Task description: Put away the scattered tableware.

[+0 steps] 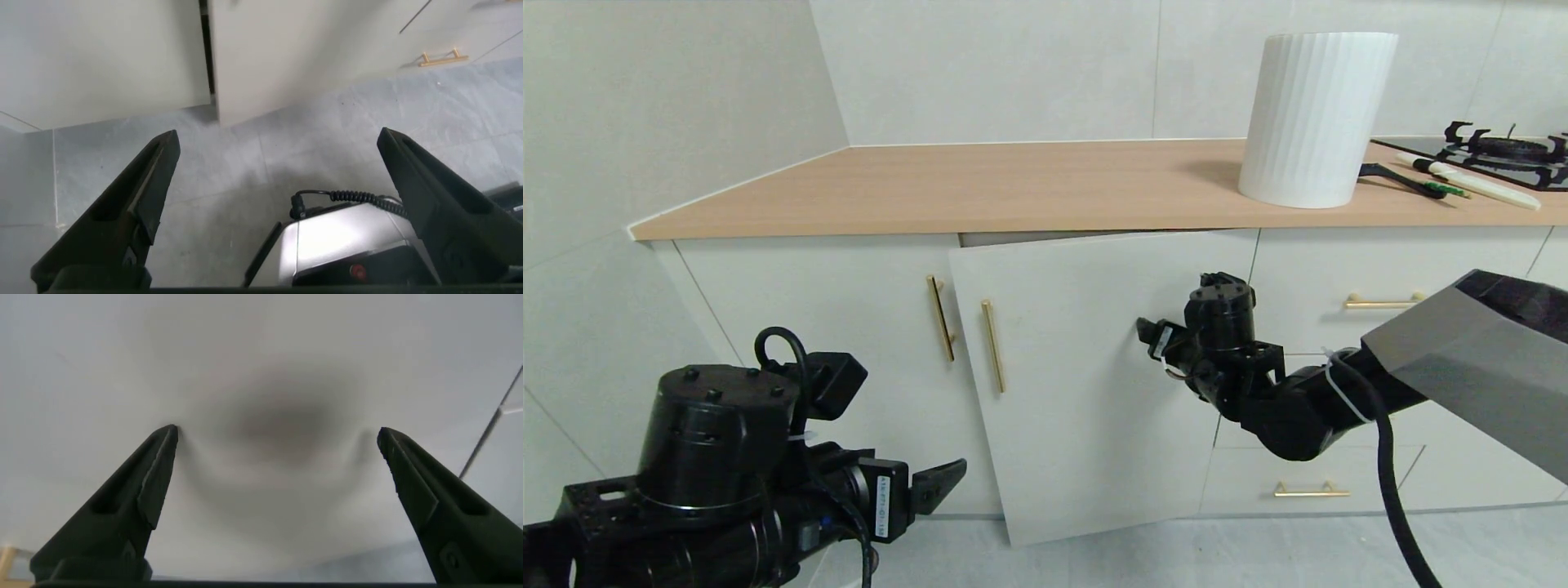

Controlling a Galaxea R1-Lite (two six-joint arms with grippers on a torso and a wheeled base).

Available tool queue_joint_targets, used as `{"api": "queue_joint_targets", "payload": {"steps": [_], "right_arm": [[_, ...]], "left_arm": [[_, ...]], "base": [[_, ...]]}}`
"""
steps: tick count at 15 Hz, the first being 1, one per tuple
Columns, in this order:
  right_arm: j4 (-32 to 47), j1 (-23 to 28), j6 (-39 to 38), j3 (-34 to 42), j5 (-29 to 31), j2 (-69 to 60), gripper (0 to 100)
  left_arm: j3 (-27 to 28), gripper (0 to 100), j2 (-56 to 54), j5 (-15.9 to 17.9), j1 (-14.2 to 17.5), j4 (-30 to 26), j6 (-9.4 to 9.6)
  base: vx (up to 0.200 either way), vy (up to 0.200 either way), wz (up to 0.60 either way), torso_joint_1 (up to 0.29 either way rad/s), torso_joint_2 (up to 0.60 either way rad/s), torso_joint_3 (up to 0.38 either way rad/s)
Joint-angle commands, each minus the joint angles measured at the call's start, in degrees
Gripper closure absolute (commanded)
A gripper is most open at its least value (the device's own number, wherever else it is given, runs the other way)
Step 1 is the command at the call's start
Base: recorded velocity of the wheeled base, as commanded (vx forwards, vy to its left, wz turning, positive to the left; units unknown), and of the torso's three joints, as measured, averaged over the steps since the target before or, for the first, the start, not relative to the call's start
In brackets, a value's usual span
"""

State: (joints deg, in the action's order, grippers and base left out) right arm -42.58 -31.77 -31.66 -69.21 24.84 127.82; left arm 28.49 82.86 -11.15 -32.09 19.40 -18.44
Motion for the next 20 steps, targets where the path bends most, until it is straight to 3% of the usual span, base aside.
{"api": "queue_joint_targets", "payload": {"steps": [1, 11, 15, 18, 19, 20], "right_arm": [[-0.2, 0.1, 0.0, -0.5, 1.0, 1.6, 0], [-3.0, 1.7, 1.9, -7.3, 9.5, 8.0, 0], [-3.1, 1.3, 1.4, -3.1, 7.7, 3.3, 0], [-2.8, -0.7, 1.3, 11.8, -10.3, -8.9, 0], [-2.6, -0.6, 1.5, 18.4, -21.0, -14.8, 0], [-2.6, -0.5, 1.7, 21.3, -26.0, -18.0, 0]], "left_arm": [[0.0, 0, 0.1, 0.0, 0.0, 0.0, -0.01], [-0.2, 0, 0.2, 0.0, 0.0, 0.0, -0.01], [-0.2, 0, 0.2, 0.0, 0.0, 0.0, -0.01], [-0.3, 0, 0.2, 0.0, 0.0, 0.0, -0.10], [-0.3, 0, 0.1, 0.0, 0.0, 0.0, -0.10], [-0.2, 0, 0.1, 0.0, 0.0, 0.0, -0.01]], "base": [[0.000, 0.000, 0.00, 0.000, 0.00, 0.000], [0.000, 0.000, 0.00, 0.000, 0.00, 0.000], [0.000, 0.000, 0.00, 0.000, 0.00, 0.000], [0.000, 0.000, 0.00, 0.000, 0.00, 0.000], [0.000, 0.000, 0.00, 0.000, 0.00, 0.000], [0.000, 0.000, 0.00, 0.000, 0.00, 0.000]]}}
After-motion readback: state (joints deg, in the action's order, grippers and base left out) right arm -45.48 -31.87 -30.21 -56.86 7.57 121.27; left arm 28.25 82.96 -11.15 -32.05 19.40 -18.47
